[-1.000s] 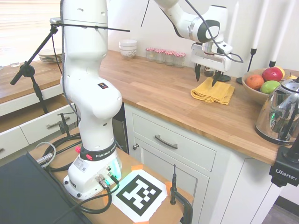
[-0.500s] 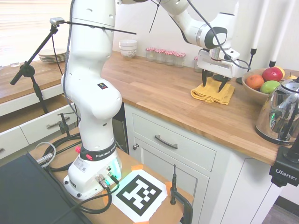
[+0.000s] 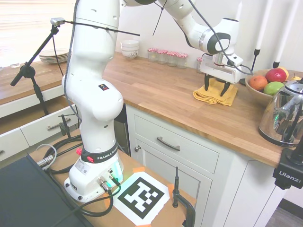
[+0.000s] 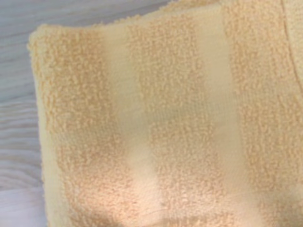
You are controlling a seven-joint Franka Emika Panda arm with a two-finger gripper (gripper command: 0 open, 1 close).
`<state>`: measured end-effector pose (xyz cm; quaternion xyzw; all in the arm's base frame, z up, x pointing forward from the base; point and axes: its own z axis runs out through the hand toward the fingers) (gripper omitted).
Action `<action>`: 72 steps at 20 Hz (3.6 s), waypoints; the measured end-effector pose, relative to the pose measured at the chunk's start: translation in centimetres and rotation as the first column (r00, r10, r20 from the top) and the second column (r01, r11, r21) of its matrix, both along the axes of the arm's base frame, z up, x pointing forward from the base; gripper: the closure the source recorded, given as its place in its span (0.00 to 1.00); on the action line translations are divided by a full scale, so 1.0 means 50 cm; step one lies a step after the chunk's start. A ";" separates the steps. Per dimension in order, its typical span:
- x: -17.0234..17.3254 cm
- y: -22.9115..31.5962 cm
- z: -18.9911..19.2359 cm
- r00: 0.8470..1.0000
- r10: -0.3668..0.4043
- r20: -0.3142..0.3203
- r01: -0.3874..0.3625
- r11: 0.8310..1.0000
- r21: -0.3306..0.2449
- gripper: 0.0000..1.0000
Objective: Wipe the counter
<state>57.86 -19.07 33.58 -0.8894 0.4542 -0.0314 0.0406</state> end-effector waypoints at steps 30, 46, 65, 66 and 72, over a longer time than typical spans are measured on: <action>-0.043 0.022 -0.011 0.998 0.006 0.064 -0.007 1.000 0.027 1.00; -0.005 0.363 -0.013 0.984 0.167 0.069 -0.168 0.986 0.008 1.00; -0.068 0.698 -0.015 0.938 0.338 0.074 -0.328 0.936 -0.129 1.00; -0.072 0.711 -0.015 0.935 0.347 0.074 -0.335 0.932 -0.135 1.00; -0.094 0.762 -0.017 0.924 0.375 0.076 -0.359 0.919 -0.163 1.00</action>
